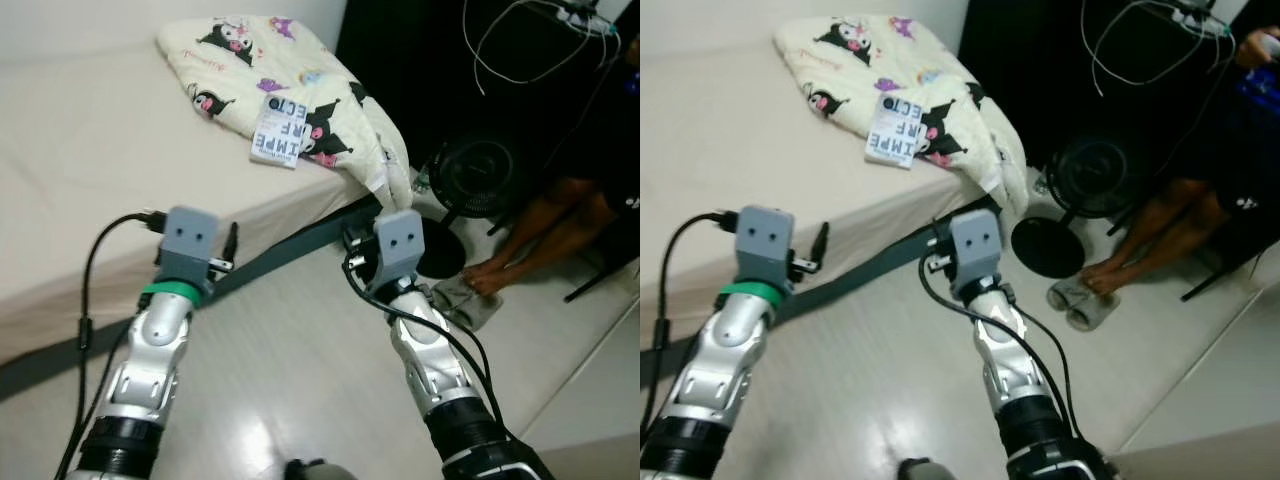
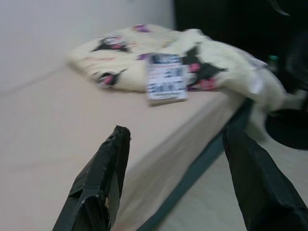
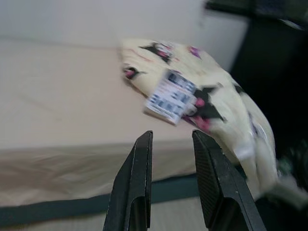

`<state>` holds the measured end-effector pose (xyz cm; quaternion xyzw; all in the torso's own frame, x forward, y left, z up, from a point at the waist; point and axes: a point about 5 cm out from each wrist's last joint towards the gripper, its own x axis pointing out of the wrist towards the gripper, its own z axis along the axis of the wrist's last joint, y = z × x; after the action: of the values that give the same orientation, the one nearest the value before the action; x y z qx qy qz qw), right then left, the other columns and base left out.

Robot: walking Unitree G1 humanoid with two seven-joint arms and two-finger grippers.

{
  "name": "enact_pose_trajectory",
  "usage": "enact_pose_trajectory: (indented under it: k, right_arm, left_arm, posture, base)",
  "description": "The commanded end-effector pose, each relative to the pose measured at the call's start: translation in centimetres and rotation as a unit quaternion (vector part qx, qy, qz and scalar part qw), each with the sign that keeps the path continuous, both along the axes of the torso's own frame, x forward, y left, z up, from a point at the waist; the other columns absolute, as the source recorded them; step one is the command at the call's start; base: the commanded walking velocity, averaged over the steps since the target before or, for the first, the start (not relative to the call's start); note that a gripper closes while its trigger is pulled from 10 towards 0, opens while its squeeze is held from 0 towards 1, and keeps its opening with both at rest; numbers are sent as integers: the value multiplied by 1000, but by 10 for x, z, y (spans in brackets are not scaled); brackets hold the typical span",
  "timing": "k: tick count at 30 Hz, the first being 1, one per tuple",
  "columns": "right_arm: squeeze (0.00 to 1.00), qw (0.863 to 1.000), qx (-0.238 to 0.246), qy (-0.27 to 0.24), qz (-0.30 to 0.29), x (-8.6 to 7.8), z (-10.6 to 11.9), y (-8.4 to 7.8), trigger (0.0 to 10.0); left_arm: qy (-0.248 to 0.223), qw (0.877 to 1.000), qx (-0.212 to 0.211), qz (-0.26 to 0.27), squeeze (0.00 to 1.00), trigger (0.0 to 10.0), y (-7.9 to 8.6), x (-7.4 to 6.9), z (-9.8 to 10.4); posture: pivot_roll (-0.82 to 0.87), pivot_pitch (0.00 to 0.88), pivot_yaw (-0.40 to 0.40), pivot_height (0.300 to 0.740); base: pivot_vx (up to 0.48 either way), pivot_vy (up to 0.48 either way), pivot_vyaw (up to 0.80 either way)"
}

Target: Clean up the room

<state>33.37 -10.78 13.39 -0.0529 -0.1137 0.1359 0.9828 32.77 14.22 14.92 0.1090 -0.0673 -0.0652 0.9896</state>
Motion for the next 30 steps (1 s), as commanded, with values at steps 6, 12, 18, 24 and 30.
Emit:
enact_pose_trajectory:
  k: [6,12,18,24,30]
  right_arm:
    - [0,996,13,-9,-89,-3,0,-44,10000]
    - [0,993,20,-11,-113,0,2,-56,10000]
    - [0,996,14,-11,-91,3,3,-45,10000]
    - [0,997,-3,-5,-73,4,1,-37,10000]
    - [0,998,-4,-9,-62,3,1,-32,10000]
  left_arm:
    - [-5,998,-3,-68,0,10000,-29,11,10]
    - [-17,996,2,-83,0,10000,-33,18,19]
    - [-14,997,3,-70,0,10000,-25,17,16]
    - [-13,998,6,-55,0,10000,-25,15,10]
    - [-8,999,-2,-45,0,10000,-23,15,5]
  posture:
    - [-156,41,47,723]
    - [-139,20,64,723]
    - [-128,21,47,723]
    - [-116,22,27,723]
    - [-118,26,20,723]
  base:
    - [0,0,-781]
    - [0,0,-781]
    - [0,0,-781]
    - [124,0,-620]
    - [464,0,0]
